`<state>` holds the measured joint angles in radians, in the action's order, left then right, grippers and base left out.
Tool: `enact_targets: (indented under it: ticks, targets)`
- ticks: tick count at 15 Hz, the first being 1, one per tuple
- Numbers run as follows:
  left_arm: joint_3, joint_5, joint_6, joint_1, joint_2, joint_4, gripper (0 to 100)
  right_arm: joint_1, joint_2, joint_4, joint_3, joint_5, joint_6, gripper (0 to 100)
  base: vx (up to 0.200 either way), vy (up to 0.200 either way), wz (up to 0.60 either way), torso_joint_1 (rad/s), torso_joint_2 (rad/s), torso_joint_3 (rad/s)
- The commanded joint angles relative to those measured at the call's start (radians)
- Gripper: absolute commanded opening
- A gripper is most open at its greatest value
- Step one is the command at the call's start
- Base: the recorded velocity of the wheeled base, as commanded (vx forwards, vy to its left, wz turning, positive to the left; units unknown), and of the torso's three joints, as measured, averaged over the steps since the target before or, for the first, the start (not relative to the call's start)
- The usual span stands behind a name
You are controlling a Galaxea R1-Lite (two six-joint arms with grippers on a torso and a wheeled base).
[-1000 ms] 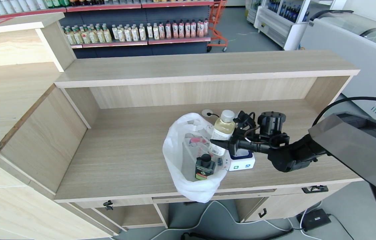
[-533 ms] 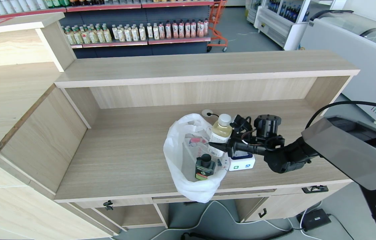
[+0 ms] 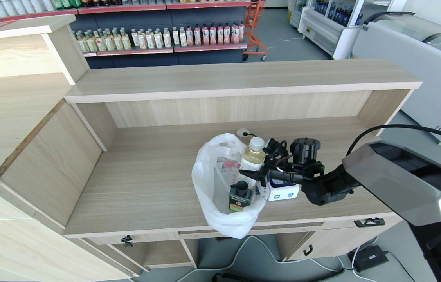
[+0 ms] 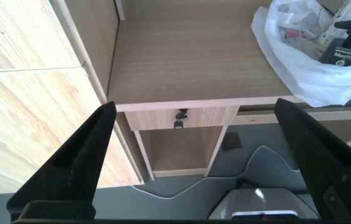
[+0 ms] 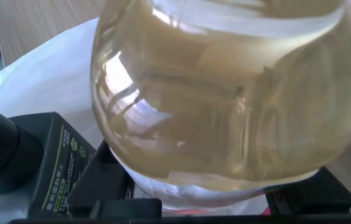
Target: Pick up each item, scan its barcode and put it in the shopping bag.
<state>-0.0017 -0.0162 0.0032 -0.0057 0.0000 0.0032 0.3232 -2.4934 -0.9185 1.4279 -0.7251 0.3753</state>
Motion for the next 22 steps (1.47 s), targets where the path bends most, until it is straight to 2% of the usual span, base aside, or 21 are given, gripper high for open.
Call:
enact_targets:
  ticks: [1,7,8,12,17,19,22]
  targets:
    - [0.0,0.001,0.0,0.0,0.0,0.0,100,0.007,-0.021,-0.002,0.006,0.0,0.001,0,0.0,0.0,0.0,0.0,0.0,0.0]
    - [0.0,0.001,0.0,0.0,0.0,0.0,100,0.014,-0.062,0.0,0.043,0.001,0.011,0,0.0,0.0,0.0,0.0,0.0,0.0]
    - [0.0,0.001,0.0,0.0,0.0,0.0,100,0.014,-0.064,0.0,0.043,0.001,0.011,100,0.0,0.0,0.0,0.0,0.0,0.0]
    - [0.0,0.001,0.0,0.0,0.0,0.0,100,0.011,-0.047,0.0,0.04,0.001,-0.007,100,0.0,0.0,0.0,0.0,0.0,0.0]
    - [0.0,-0.001,0.0,0.0,0.0,0.0,100,0.007,0.12,0.01,0.002,0.0,-0.17,100,0.0,0.0,0.0,0.0,0.0,0.0]
    - [0.0,-0.001,0.0,0.0,0.0,0.0,100,-0.001,0.258,0.013,-0.092,0.007,-0.211,100,0.0,0.0,0.0,0.0,0.0,0.0]
    - [0.0,0.001,0.0,0.0,0.0,0.0,100,-0.033,0.518,0.01,-0.339,0.01,-0.211,100,0.0,0.0,0.0,0.0,0.0,0.0]
